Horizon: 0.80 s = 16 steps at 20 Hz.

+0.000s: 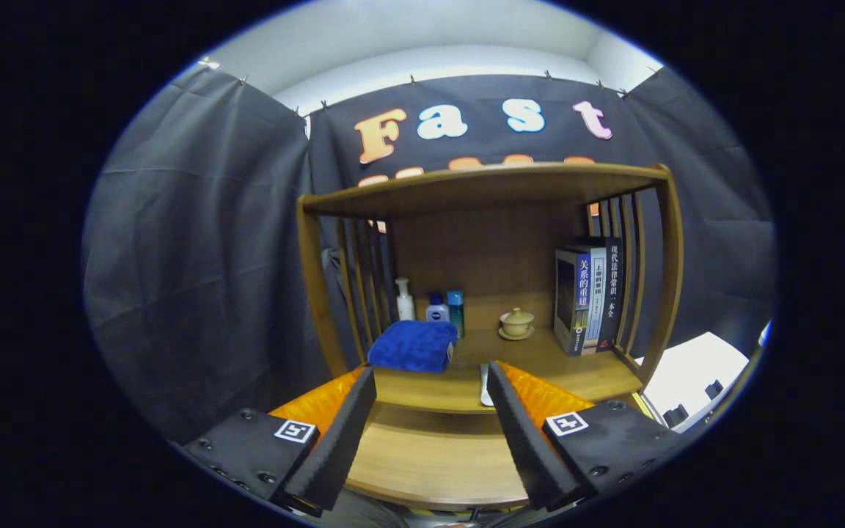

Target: Pull open the drawer, take out the items inside it, and place them on the countertop above the cabinet.

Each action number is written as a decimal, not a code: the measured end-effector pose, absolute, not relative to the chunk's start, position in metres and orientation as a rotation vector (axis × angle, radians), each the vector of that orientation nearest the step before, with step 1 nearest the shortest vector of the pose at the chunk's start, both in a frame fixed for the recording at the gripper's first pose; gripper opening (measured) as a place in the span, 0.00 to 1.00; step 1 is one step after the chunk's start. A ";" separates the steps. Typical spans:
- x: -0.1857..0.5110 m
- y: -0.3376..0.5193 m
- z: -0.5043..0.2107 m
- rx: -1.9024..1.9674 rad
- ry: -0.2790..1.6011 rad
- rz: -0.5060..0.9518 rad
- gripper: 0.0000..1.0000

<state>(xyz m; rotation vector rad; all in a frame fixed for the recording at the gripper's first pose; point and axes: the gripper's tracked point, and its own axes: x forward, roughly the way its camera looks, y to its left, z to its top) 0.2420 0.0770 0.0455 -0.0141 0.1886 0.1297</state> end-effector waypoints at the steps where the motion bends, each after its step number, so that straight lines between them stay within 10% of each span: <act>1: 0.229 0.081 0.042 -0.018 0.181 0.136 0.98; 16: 0.131 0.072 -0.085 -0.201 0.161 0.031 0.99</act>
